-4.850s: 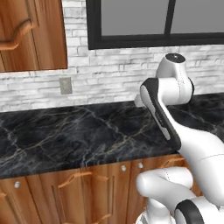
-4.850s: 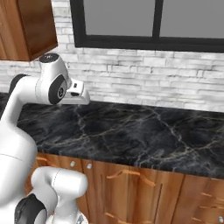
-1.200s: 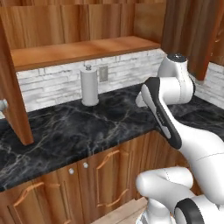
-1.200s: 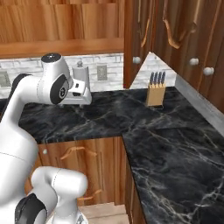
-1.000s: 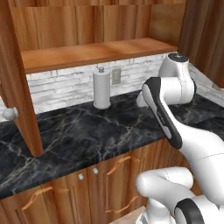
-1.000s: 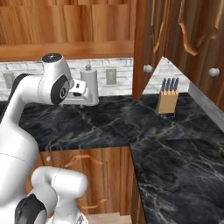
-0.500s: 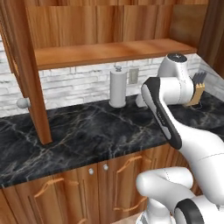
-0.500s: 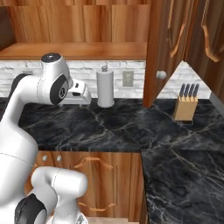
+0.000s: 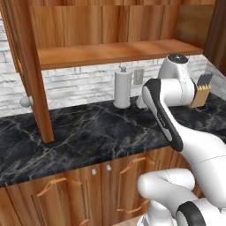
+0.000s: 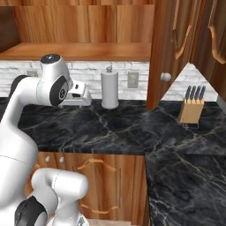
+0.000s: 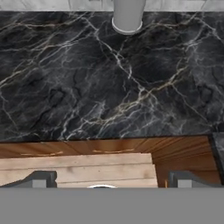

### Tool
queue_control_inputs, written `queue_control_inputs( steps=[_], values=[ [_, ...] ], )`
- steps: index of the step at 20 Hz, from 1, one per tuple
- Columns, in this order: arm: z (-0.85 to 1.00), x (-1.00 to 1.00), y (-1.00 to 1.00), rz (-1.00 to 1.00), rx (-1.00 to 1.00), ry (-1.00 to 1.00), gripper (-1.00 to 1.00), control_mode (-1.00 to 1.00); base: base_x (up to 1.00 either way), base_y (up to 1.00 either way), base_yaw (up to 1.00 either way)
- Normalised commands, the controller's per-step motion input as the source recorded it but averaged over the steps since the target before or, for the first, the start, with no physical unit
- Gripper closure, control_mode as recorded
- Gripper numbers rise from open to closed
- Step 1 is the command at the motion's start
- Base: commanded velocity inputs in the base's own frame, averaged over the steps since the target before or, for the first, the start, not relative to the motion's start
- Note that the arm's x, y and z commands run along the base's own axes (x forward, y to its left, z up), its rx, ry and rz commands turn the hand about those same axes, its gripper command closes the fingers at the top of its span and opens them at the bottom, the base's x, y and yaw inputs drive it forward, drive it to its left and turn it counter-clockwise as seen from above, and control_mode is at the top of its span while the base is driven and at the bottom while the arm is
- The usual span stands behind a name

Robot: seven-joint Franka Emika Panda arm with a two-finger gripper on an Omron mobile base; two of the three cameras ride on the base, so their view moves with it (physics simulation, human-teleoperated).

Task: Close all open cabinet doors.

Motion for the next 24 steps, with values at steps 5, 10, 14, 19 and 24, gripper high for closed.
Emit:
queue_control_inputs(
  steps=[5,10,14,19,24],
  values=[
    [0.0,0.0,0.0,0.0,0.0,0.0,-1.0,1.0,0.09,-0.03,0.15],
    [0.0,0.0,0.0,0.0,0.0,0.0,-1.0,1.0,0.35,-0.04,0.01],
    [0.0,0.0,0.0,0.0,0.0,0.0,-1.0,1.0,0.42,0.0,0.0],
    [0.0,0.0,0.0,0.0,0.0,0.0,-1.0,-1.0,0.16,-0.01,0.0],
    [0.0,-0.22,0.0,0.0,0.0,0.0,-1.0,-1.0,0.0,0.0,0.0]
  ],
)
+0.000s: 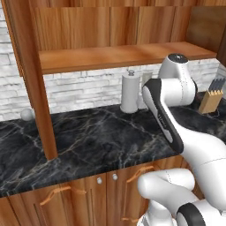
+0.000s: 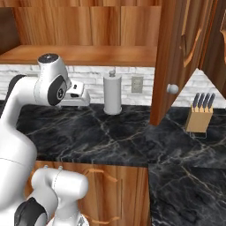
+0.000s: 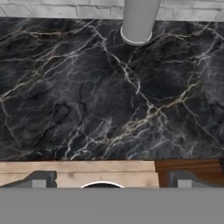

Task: Close all open cabinet doors.

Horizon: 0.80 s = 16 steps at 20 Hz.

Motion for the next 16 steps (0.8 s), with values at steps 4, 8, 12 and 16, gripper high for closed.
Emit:
queue_control_inputs(
  steps=[4,8,12,16],
  values=[
    [0.0,-0.75,0.0,0.0,0.0,-0.05,-1.0,-1.0,0.0,0.0,0.0],
    [0.0,-1.0,0.0,0.0,0.0,-0.15,-1.0,-1.0,0.0,0.0,0.0],
    [0.17,-1.0,0.0,0.0,0.0,-0.36,-1.0,-1.0,0.0,0.0,0.0],
    [0.39,-1.0,0.02,0.0,-0.03,-0.5,-1.0,-1.0,0.0,0.0,0.0]
  ],
)
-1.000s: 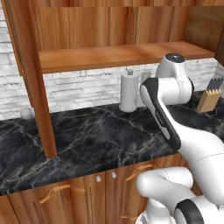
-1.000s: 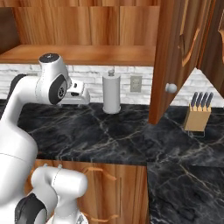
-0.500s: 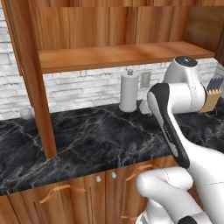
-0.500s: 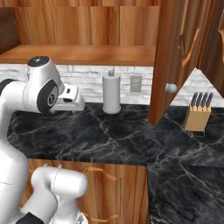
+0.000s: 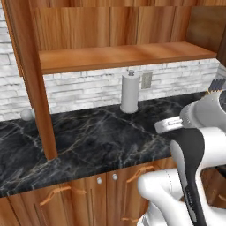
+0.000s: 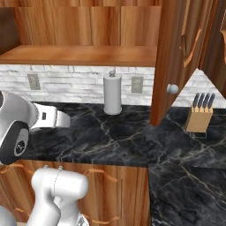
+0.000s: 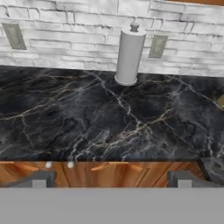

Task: Close all open cabinet doors.

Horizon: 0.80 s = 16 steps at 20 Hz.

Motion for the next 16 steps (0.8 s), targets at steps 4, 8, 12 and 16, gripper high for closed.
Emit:
queue_control_inputs(
  steps=[4,8,12,16],
  values=[
    [0.29,-0.93,0.33,0.0,-0.05,-0.39,-1.0,-1.0,0.0,0.0,0.0],
    [0.25,-0.77,0.65,0.0,-0.12,-0.4,-1.0,-1.0,0.0,0.0,0.0],
    [0.21,-0.78,0.79,0.0,-0.14,-0.41,-1.0,-1.0,0.0,0.0,0.0],
    [0.18,-0.61,0.73,-0.01,-0.1,-0.35,-1.0,-1.0,0.0,0.0,0.0]
  ],
)
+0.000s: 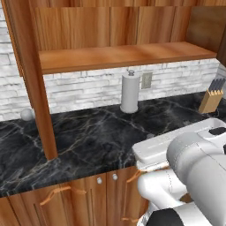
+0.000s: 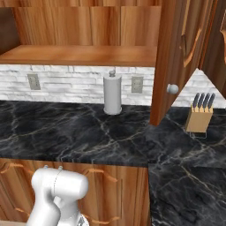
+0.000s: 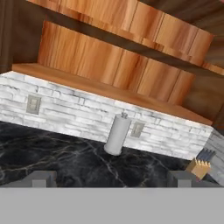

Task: Close all open cabinet doors.

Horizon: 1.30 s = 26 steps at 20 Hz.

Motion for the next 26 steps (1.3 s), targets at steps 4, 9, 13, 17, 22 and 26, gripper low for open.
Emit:
queue_control_inputs(
  steps=[4,9,13,17,22,26],
  values=[
    [0.02,-0.26,0.83,-0.09,-0.03,-0.29,-1.0,-1.0,0.0,0.0,0.0],
    [0.03,-0.09,0.77,-0.11,0.0,-0.29,-1.0,-1.0,0.0,0.0,0.0],
    [0.04,-0.11,0.76,-0.11,-0.01,-0.31,-1.0,-1.0,0.0,0.0,0.0],
    [0.05,-0.07,0.7,-0.1,-0.01,-0.3,-1.0,-1.0,0.0,0.0,0.0],
    [0.08,-0.16,0.82,-0.11,-0.01,-0.29,-1.0,-1.0,0.0,0.0,0.0],
    [0.01,-0.03,0.96,-0.13,-0.02,-0.24,-1.0,-1.0,0.0,0.0,0.0]
  ],
)
